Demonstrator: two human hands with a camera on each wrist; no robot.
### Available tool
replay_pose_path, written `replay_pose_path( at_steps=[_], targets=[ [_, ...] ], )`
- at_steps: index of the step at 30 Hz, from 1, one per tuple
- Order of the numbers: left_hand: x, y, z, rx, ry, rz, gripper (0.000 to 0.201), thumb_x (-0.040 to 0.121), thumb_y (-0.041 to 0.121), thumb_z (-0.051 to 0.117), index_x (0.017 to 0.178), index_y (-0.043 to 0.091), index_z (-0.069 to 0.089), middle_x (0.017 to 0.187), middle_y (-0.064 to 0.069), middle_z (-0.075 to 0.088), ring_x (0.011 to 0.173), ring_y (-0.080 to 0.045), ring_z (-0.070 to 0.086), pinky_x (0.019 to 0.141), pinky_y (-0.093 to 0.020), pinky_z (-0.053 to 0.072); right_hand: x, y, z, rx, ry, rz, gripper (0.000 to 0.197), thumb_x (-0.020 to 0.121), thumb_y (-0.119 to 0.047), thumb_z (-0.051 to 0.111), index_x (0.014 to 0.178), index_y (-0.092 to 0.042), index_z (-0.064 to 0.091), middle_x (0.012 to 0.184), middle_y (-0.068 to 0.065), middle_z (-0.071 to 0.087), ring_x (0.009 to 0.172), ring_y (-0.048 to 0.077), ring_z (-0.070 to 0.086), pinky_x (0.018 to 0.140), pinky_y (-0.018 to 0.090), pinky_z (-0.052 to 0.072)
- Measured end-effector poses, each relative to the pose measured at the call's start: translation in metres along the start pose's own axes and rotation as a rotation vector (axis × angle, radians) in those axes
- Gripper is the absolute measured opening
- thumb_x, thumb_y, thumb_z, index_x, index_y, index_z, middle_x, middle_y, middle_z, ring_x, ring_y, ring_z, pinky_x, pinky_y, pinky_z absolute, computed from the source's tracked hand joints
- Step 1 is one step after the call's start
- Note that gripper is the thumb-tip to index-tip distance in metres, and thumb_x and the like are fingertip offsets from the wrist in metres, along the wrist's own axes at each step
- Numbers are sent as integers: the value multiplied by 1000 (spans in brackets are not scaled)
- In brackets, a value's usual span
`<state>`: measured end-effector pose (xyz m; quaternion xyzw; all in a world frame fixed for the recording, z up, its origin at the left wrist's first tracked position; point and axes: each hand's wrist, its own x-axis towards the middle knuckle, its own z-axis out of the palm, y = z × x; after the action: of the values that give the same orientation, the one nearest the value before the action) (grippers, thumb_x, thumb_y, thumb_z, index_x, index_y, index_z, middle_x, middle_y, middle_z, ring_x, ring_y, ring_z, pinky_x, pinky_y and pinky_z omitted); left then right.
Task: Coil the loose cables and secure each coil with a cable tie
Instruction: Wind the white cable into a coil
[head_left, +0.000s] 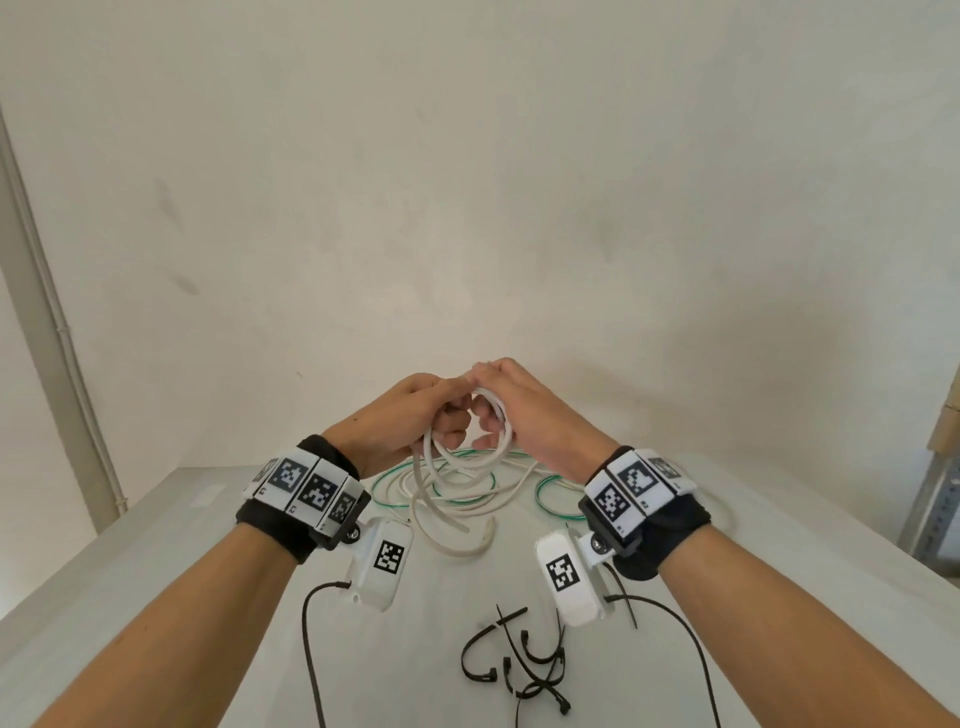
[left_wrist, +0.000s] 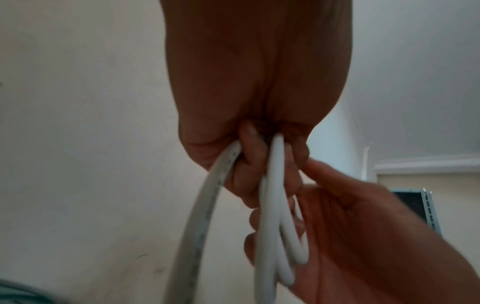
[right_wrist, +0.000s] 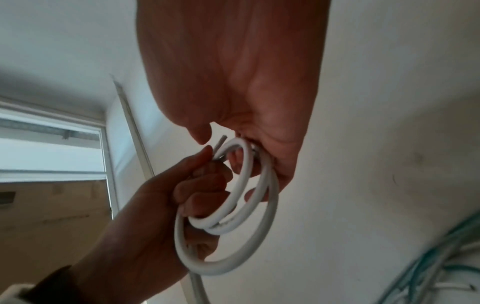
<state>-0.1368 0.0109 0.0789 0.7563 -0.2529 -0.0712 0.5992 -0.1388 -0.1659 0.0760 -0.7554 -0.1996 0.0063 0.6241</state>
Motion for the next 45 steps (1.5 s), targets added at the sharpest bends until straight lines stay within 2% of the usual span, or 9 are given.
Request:
replay_pose_path(
  at_steps=[7, 10, 16, 20, 29, 36, 40, 43, 45],
  targets=[
    [-1, -7, 5, -85, -19, -56, 49, 108, 42, 50, 62, 27, 42, 63, 3, 21, 59, -16, 28, 63, -40, 8, -2, 7, 4, 210, 72, 55, 46, 105, -48, 54, 112, -4, 67, 62, -8, 35, 53, 9, 34, 56, 28, 39],
    [0, -10, 5, -87, -55, -90, 42, 108, 40, 49, 70, 24, 38, 65, 1, 19, 65, -21, 20, 66, -42, 7, -8, 7, 7, 172, 65, 42, 38, 101, -55, 57, 100, -17, 60, 64, -4, 33, 54, 12, 32, 52, 28, 38],
    [0, -9, 4, -99, -87, -76, 34, 108, 32, 48, 78, 18, 38, 66, -1, 17, 63, -19, 17, 66, -42, 4, -11, 10, 10, 92, 100, -108, 24, 108, -39, 52, 94, -19, 51, 60, -12, 47, 54, 12, 34, 49, 27, 39],
    [0, -11, 8, -98, -57, -54, 46, 104, 41, 53, 82, 15, 22, 68, -2, 15, 61, -19, 18, 64, -41, 9, -7, 18, 19, 193, 231, -86, 26, 108, -43, 49, 90, -25, 48, 62, -5, 35, 52, 12, 25, 46, 25, 25],
    [-4, -8, 20, 85, 121, -6, 48, 106, 57, 38, 77, 20, 43, 62, 2, 30, 57, -13, 46, 52, -24, 30, -3, 17, 15, 457, 191, -1, 21, 110, -40, 47, 99, -23, 43, 63, -4, 22, 52, 12, 15, 45, 25, 14],
    [0, -15, 27, 17, 203, -12, 59, 106, 60, 36, 76, 10, 46, 64, -9, 43, 67, -22, 54, 74, -27, 46, -7, 25, 15, 312, 205, -32, 24, 110, -36, 47, 90, -24, 45, 60, -6, 25, 49, 11, 21, 44, 24, 21],
    [2, -16, 36, -364, 371, -188, 64, 103, 67, 36, 64, 16, 44, 53, 3, 30, 43, -15, 30, 48, -28, 41, -7, 26, 17, 258, 172, -39, 25, 110, -34, 47, 87, -23, 44, 62, -2, 29, 53, 15, 20, 46, 26, 22],
    [1, -13, 33, -524, 279, -222, 66, 97, 69, 38, 63, 13, 47, 52, 5, 20, 41, -12, 17, 38, -24, 24, -6, 27, 18, 317, 170, -11, 27, 110, -30, 46, 84, -23, 42, 65, 2, 33, 54, 16, 19, 46, 26, 19],
    [0, -13, 30, -635, 205, -178, 56, 97, 52, 40, 73, 5, 60, 55, 5, 16, 44, -12, 14, 40, -23, 24, -5, 29, 17, 411, 215, 8, 27, 110, -26, 46, 84, -23, 41, 64, 1, 37, 53, 14, 18, 47, 27, 15]
  ],
)
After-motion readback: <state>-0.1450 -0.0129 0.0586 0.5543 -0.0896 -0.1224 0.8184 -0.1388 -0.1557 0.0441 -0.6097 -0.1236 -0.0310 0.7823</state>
